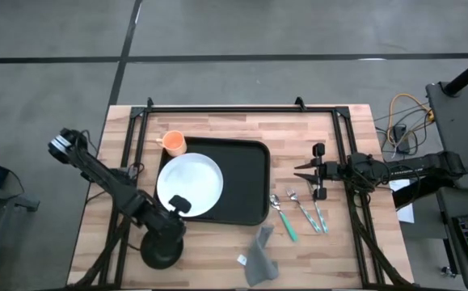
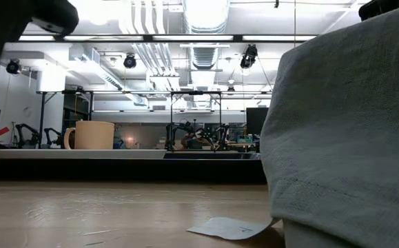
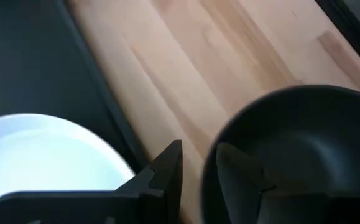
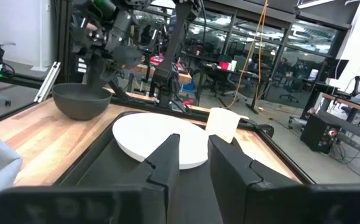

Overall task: Set up tray
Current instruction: Put the black bowl on top of the white plate

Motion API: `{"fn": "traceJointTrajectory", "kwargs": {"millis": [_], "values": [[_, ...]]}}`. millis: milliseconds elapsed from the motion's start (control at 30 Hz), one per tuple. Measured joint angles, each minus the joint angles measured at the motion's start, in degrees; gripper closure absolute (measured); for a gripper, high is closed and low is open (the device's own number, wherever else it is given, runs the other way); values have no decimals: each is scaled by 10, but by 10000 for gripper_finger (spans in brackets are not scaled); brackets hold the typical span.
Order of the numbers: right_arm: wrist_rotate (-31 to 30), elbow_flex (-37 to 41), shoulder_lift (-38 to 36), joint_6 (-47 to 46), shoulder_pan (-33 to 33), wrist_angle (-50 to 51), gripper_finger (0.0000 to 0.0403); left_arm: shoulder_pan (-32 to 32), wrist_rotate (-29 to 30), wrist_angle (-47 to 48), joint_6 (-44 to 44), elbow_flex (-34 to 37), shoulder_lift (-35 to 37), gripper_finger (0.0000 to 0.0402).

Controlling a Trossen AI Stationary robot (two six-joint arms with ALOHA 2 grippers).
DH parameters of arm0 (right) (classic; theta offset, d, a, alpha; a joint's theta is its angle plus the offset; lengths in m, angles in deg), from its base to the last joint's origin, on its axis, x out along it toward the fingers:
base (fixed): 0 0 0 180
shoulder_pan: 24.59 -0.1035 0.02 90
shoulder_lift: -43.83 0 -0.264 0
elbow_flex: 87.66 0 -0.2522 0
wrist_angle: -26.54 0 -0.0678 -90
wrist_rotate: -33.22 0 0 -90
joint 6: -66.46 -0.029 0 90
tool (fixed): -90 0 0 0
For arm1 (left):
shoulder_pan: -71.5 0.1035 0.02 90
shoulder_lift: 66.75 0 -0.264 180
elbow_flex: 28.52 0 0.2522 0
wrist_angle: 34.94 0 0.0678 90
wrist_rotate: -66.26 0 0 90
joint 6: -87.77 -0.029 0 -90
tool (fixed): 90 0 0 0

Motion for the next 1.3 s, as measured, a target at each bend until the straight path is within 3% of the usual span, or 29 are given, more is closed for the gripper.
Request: {"fn": "traceJointTrajectory", "kwargs": {"millis": [133, 767, 1300], "values": [[0, 0, 0, 0, 0, 0, 335, 0, -27, 0, 12, 3, -9, 321], [0, 0, 0, 6, 0, 14, 322, 0, -31, -1, 69, 8, -10, 321], [0, 0, 0, 10, 0, 16, 324, 0, -30, -50, 87, 73, -10, 321]]}}
